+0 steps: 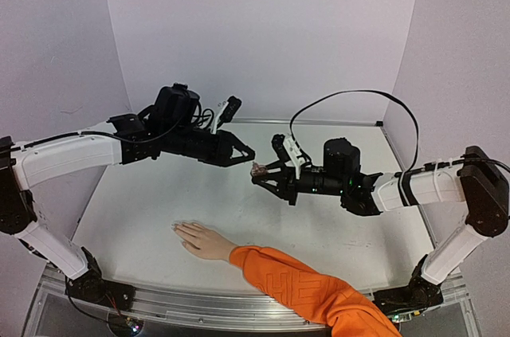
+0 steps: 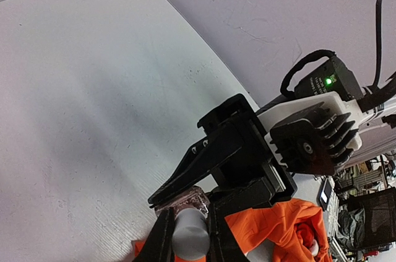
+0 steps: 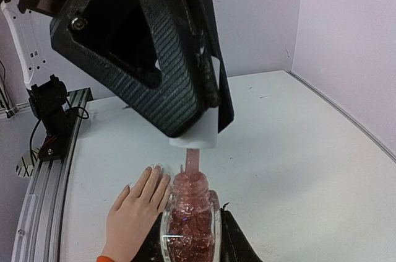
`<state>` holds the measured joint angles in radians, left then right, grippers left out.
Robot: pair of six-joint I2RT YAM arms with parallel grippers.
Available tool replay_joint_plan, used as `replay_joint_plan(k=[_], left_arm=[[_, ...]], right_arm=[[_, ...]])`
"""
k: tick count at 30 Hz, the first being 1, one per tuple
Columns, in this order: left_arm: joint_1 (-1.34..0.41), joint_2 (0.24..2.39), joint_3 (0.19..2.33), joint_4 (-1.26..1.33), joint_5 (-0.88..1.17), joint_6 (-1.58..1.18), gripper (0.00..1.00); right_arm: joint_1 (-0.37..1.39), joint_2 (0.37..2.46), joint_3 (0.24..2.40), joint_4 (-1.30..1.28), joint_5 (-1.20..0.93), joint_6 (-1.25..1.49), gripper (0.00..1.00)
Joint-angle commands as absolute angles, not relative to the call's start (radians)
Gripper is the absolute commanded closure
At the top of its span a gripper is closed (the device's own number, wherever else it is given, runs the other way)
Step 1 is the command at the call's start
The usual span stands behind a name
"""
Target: Paint the nails
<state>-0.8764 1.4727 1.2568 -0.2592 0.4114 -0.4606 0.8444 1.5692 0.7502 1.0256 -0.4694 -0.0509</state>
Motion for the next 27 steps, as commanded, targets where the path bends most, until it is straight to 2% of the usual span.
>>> replay_joint_plan(k=[1,9,13,17,22,27], left_arm=[[-0.886,1.483,1.307,-0.219,0.432,-0.450,1.00],[-0.888,1.525,1.312,-0.242,0.426,-0.481,1.00],[-0.892,1.541,1.336,-0.305,0.376,-0.484,1.00],[-0.897,1.555,1.373,-0.411,0.275,-0.487,1.00],[-0.898,1.577,1.405,-0.512,0.163,-0.535,1.00],[-0.897,1.547,1.386,-0.535,0.070,-0.586,1.00]], right_arm=[[0.842,1.562,0.765,1.111,-0.482,-0.032,1.00],[0.841,1.553,0.766,1.128,-0.471,-0.012,1.00],[0.849,1.558,0.793,1.129,-0.372,0.017,1.00],[0.917,1.572,0.862,1.115,-0.117,-0.009,1.00],[1.043,1.653,0.992,1.149,0.348,-0.103,1.00],[1.092,1.765,1.145,1.233,0.570,-0.165,1.00]])
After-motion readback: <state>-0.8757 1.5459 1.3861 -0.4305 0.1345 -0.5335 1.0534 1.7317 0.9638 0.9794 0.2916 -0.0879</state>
